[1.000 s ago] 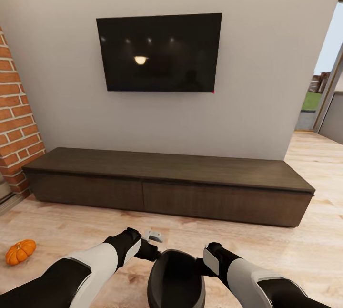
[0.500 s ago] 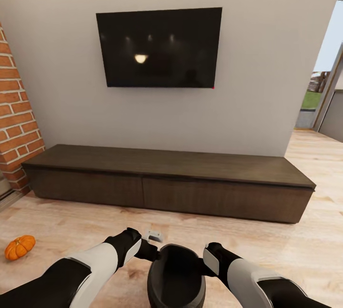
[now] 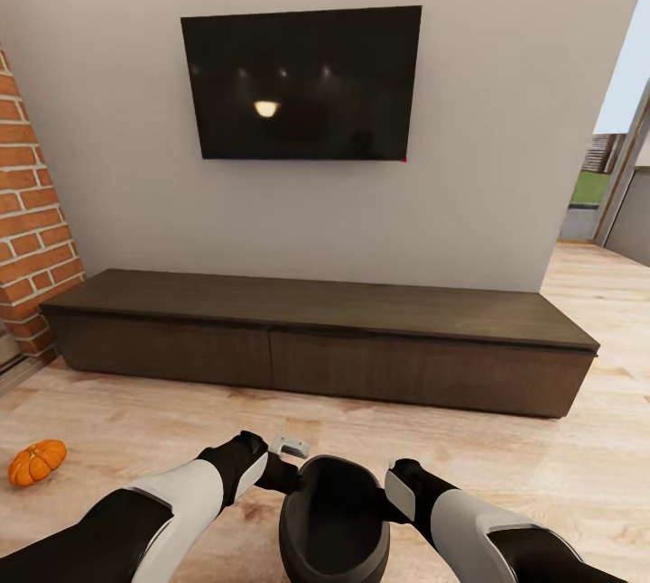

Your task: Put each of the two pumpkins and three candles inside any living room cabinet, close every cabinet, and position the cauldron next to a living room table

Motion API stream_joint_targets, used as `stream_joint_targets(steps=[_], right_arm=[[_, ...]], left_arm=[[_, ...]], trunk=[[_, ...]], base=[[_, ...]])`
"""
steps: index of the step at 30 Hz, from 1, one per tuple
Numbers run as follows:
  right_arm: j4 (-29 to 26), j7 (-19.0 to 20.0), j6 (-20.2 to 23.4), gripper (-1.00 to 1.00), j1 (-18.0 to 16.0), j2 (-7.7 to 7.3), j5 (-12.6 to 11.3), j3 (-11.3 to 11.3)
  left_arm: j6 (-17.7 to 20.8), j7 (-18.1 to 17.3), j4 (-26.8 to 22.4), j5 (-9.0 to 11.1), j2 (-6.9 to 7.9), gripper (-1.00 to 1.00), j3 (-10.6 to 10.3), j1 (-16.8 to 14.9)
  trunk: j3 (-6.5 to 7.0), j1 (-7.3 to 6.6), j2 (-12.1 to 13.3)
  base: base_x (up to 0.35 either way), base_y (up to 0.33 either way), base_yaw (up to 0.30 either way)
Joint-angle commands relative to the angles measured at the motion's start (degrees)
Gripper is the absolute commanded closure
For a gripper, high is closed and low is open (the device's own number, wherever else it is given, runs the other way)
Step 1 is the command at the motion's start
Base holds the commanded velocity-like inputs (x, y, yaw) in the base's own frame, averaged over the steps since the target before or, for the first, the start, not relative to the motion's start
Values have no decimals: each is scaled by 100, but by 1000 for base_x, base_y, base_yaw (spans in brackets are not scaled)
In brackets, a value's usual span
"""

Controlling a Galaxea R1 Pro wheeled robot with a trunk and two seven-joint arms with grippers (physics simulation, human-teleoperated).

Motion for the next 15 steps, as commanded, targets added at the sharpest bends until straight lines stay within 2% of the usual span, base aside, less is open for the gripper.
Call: stream_joint_targets(steps=[1, 3, 8, 15], right_arm=[[-12, -36, 22, -100, 0, 2, -49, 1], [-12, -35, 22, -100, 0, 2, -49, 1], [-12, -34, 22, -100, 0, 2, -49, 1], [-12, -34, 22, -100, 0, 2, -49, 1]], left_arm=[[19, -12, -4, 21, 0, -100, -44, -3], [17, -9, -4, 21, 0, -100, -45, -3], [14, 0, -4, 21, 0, -100, -45, -3], [14, -1, -4, 21, 0, -100, -46, -3]], trunk=[[-6, -1, -2], [-6, -1, -2], [-117, 12, -9], [-117, 12, -9]], base=[[0, 0, 0], [0, 0, 0], [0, 0, 0], [0, 0, 0]])
